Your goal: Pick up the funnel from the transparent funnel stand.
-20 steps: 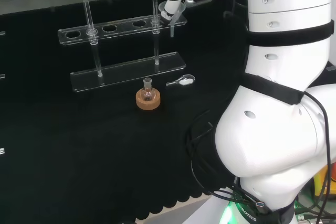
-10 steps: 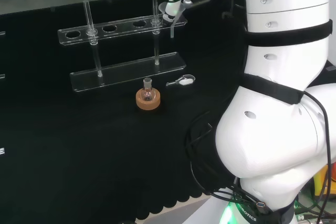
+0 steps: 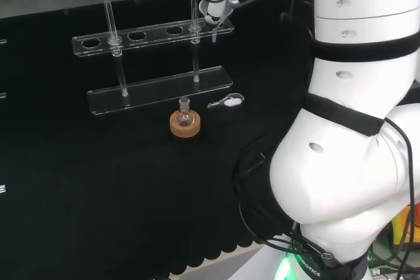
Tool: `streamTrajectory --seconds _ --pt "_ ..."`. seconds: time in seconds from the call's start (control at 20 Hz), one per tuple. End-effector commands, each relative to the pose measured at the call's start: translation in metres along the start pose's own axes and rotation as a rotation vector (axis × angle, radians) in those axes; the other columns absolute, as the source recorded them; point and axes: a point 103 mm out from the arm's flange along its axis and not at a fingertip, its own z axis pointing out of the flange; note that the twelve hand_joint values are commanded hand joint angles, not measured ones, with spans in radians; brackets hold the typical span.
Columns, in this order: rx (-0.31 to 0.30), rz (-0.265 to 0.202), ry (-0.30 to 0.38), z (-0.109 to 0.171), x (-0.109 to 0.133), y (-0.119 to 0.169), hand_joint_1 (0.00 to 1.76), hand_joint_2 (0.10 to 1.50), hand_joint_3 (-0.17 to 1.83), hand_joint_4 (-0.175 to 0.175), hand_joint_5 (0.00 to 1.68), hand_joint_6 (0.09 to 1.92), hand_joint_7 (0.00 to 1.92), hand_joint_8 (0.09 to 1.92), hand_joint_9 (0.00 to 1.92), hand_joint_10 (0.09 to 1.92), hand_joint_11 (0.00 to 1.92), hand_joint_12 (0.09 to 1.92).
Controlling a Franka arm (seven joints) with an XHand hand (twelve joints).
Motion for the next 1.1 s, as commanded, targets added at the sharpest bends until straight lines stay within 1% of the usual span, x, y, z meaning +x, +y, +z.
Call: streamTrajectory --seconds 0.05,0.25,0.5,0.8,1.1 --pt "-0.053 0.018 -0.063 -0.029 0.002 -0.018 0.91 0.6 0.64 0.015 0.54 0.09 0.36 0.7 0.62 0.61 0.64 1.34" --pt "-0.023 0.029 -0.076 -0.043 0.0 -0.035 0.92 0.6 0.64 0.014 0.55 0.09 0.38 0.7 0.66 0.61 0.64 1.34" --pt "-0.026 0.052 -0.086 -0.056 -0.004 -0.065 0.93 0.6 0.66 0.012 0.56 0.09 0.39 0.7 0.7 0.59 0.64 1.33" --pt "-0.056 0.077 -0.083 -0.064 -0.008 -0.112 0.93 0.59 0.67 0.01 0.56 0.1 0.41 0.7 0.75 0.57 0.64 1.33" --pt "-0.071 0.092 -0.085 -0.061 -0.003 -0.154 0.93 0.59 0.68 0.011 0.58 0.11 0.42 0.7 0.76 0.56 0.64 1.33"
